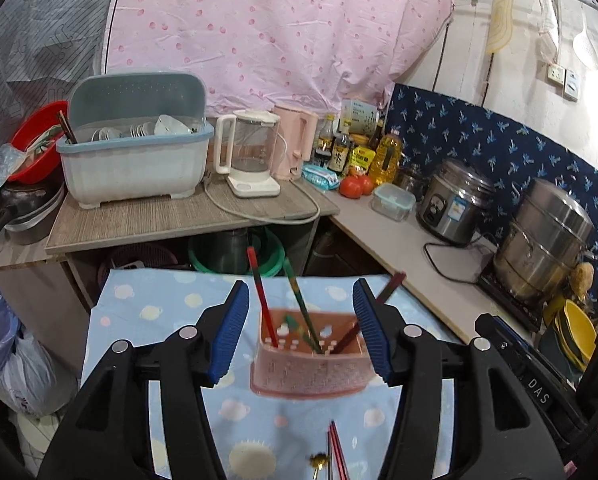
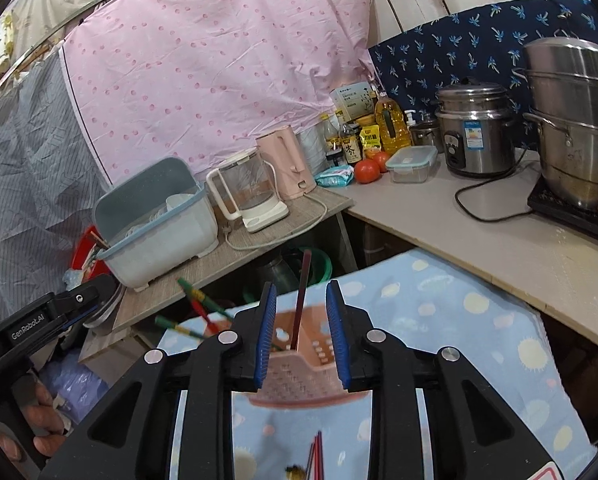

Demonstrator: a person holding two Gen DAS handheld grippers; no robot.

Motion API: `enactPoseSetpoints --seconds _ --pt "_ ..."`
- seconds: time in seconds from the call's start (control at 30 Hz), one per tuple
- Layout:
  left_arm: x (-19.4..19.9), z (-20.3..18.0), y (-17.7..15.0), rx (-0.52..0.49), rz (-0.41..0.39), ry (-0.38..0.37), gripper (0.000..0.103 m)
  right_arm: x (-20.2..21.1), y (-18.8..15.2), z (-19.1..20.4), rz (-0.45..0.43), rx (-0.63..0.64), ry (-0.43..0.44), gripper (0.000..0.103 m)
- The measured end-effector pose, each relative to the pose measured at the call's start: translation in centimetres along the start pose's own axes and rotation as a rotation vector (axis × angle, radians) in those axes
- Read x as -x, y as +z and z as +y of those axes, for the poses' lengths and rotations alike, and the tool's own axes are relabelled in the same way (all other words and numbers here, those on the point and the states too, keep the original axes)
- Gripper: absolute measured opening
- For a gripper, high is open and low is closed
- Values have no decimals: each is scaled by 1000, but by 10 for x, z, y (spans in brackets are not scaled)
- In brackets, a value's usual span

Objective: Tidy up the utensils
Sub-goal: 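Open both tools to drop the chopsticks into the pink holder, then move both open tools down to the dark-brown chopstick and a red chopstick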

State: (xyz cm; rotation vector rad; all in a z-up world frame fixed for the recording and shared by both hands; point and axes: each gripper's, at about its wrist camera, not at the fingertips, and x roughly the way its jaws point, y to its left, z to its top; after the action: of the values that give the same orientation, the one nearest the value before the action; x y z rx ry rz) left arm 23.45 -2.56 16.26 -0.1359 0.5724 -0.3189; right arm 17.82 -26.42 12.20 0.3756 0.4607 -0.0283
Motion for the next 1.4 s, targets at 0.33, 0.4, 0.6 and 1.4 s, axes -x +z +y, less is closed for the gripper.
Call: enactPoseSetpoints --seconds 0.33,0.4,0.6,1.4 --pt "20 -8 -84 -42 154 -11 52 40 -84 -14 136 6 -11 26" --pt "23 -7 -104 -35 188 -14 52 46 -103 -17 169 21 -26 26" --pt "24 -7 -170 -42 300 -5 52 53 -161 -24 275 70 -71 26" --pt "27 -22 -288 -115 492 13 51 73 -244 -41 435 65 -90 26"
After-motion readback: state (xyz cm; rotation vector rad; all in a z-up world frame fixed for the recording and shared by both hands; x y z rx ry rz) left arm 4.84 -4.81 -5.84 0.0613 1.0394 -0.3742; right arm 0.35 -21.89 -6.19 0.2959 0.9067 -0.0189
